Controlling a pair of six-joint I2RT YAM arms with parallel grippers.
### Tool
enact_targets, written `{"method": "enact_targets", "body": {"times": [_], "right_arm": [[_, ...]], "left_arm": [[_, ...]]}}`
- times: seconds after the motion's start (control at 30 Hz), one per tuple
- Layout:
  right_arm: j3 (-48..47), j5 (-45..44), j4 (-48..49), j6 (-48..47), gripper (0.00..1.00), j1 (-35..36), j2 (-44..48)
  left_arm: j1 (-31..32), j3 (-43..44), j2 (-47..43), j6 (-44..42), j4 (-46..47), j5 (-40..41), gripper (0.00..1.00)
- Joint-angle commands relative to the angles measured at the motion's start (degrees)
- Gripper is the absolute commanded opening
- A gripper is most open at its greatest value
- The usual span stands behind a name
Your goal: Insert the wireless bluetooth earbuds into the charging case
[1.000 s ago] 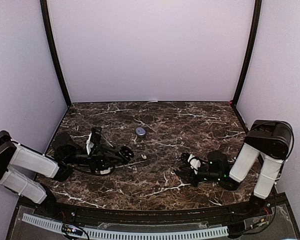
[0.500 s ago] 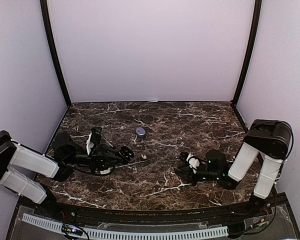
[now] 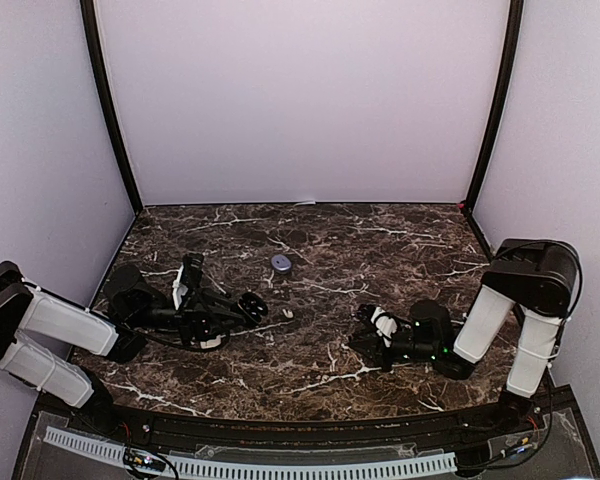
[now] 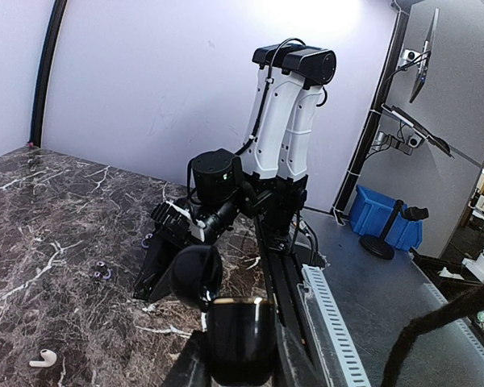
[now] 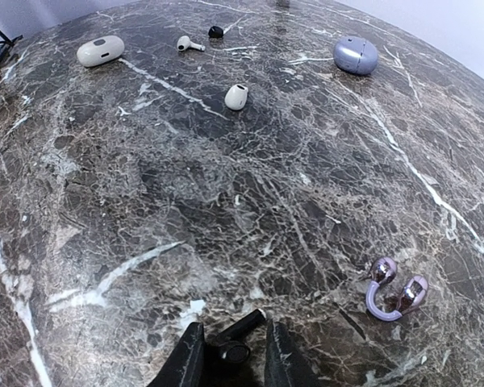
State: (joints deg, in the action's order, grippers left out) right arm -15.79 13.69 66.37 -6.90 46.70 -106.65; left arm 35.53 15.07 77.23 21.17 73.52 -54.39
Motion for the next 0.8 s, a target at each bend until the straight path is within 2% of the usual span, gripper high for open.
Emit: {"method": "enact_targets", "body": {"times": [0.0, 0.77], "right_arm": [[-0.20, -0.85, -4.38, -0.14, 0.25, 0.65, -2.07], [0.76, -1.24, -6.00, -0.49, 0.17, 0.67, 3.05]], "left_arm": [[0.07, 0.49, -0.83, -0.72, 0.22, -0.79, 0.23], [0.07, 1.19, -1.38, -1.04, -0.98, -0.92, 0.23]]}}
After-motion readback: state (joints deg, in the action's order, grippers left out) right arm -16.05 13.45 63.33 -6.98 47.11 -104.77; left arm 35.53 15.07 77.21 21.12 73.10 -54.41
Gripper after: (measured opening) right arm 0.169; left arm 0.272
